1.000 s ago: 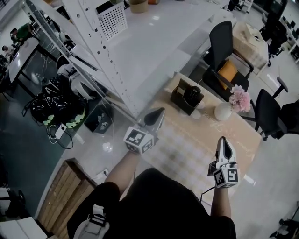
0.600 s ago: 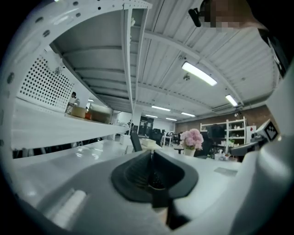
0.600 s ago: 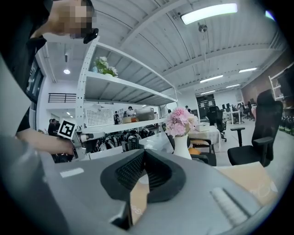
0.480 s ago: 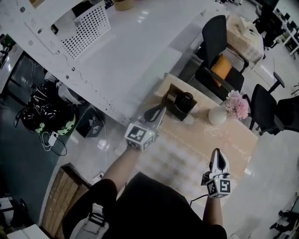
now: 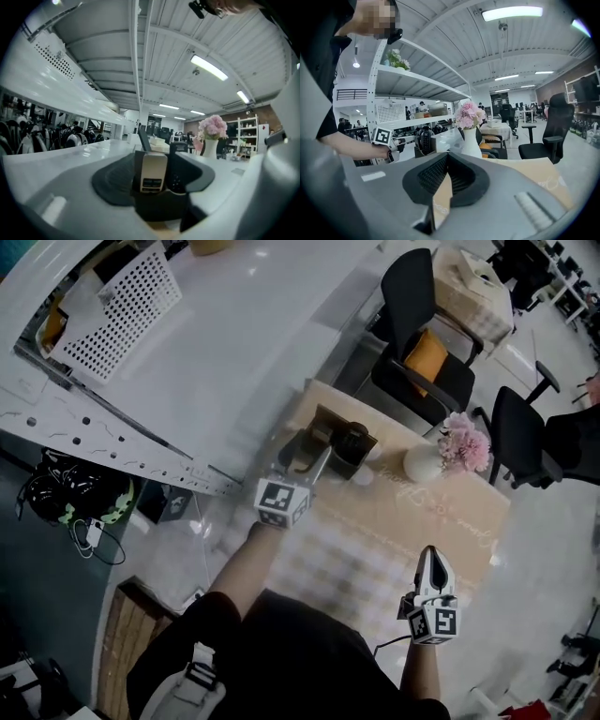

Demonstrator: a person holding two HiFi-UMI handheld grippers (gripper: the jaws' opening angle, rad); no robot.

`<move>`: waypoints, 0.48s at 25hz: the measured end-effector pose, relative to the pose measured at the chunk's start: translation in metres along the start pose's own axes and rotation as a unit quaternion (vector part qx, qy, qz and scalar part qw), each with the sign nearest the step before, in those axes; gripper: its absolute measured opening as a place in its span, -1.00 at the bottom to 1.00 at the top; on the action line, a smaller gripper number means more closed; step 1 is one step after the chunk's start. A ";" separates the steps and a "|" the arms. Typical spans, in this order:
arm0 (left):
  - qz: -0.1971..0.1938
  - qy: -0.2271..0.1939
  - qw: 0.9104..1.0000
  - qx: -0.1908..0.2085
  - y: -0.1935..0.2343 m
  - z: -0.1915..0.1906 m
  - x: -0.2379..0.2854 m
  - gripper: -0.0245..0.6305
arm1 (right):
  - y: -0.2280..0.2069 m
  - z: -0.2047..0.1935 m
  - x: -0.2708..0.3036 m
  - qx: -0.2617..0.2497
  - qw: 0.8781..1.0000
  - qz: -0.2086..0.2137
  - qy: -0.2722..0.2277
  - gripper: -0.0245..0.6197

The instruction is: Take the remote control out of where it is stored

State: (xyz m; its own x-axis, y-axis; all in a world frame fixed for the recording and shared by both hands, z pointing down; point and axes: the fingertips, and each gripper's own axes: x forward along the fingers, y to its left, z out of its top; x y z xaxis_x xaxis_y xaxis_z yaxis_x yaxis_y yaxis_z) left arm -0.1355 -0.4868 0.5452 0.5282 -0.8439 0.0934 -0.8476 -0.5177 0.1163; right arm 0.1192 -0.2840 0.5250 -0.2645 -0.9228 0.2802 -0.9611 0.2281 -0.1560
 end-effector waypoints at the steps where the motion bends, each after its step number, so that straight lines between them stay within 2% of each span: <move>1: 0.001 0.003 1.000 0.005 0.002 -0.005 0.005 -0.14 | -0.002 -0.001 -0.001 0.000 1.000 -0.004 0.002 -0.91; 6: 0.005 0.014 1.000 0.002 0.009 -0.019 0.019 -0.12 | -0.010 -0.004 -0.005 -0.003 1.000 -0.020 0.002 -0.91; 12: -0.007 0.033 0.999 0.017 0.005 -0.029 0.033 -0.12 | -0.013 -0.005 -0.007 0.008 0.999 -0.034 0.007 -0.91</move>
State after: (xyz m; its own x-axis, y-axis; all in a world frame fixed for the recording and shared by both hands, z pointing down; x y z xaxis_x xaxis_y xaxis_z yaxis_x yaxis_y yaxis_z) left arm -0.1204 -0.5131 0.5775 0.5411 -0.8262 0.1570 -0.8408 -0.5346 0.0847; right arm 0.1328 -0.2792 0.5301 -0.1992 -0.9319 0.3032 -0.9757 0.1596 -0.1503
